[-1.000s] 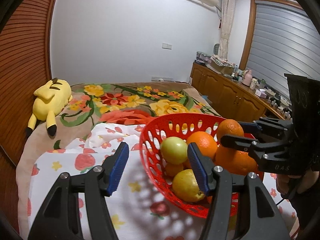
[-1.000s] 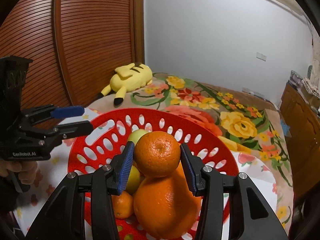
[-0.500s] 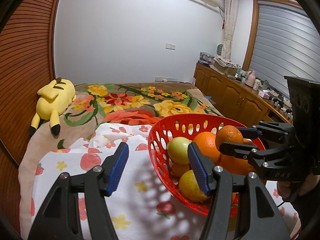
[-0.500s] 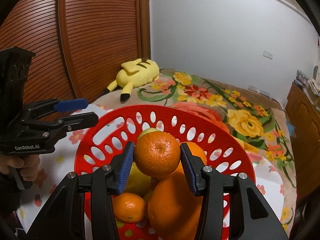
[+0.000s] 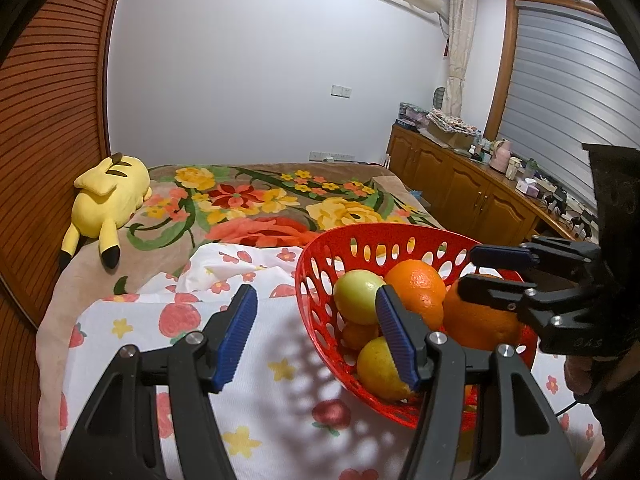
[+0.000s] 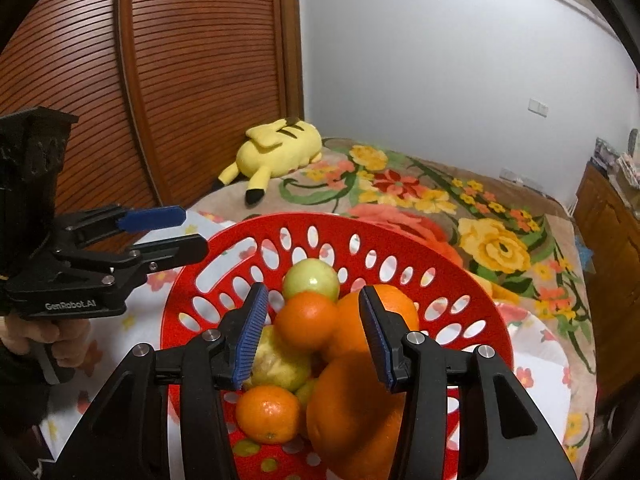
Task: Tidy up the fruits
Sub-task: 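Lower the held mandarin into the basket and open the right tool, then move the left tool to the yellow pomelo while the right tool reaches a small mandarin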
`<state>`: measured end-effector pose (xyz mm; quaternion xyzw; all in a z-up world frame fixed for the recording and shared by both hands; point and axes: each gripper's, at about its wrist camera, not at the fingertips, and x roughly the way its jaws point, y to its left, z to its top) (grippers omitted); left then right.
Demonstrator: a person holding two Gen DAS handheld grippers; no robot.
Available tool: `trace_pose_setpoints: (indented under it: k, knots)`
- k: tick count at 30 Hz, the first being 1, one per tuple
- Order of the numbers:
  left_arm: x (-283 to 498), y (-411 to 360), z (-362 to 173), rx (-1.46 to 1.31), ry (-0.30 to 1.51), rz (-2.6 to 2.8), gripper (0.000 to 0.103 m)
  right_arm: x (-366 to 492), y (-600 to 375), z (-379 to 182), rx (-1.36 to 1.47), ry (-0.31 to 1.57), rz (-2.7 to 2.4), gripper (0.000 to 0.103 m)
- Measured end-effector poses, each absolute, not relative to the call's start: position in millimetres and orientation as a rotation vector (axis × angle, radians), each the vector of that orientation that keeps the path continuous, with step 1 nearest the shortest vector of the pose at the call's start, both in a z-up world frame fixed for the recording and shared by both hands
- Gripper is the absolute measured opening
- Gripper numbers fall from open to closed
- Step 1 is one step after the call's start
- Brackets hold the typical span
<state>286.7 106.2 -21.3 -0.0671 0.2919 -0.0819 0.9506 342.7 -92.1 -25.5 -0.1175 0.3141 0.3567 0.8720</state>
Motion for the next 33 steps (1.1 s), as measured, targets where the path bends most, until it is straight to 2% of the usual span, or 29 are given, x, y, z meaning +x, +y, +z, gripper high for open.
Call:
trace_pose_setpoints:
  k: [16,33]
  knots:
    - [247.8,72.5,-3.9,-0.081,0.557,-0.215,0.068,280.7,-151.6,4.1,-0.166,0.588,0.643,0.051]
    - [176.8,39.7,4.7,-0.015,0.562,-0.236,0.071,211.1,-192.9,5.1,-0.115,0.573,0.595,0.056]
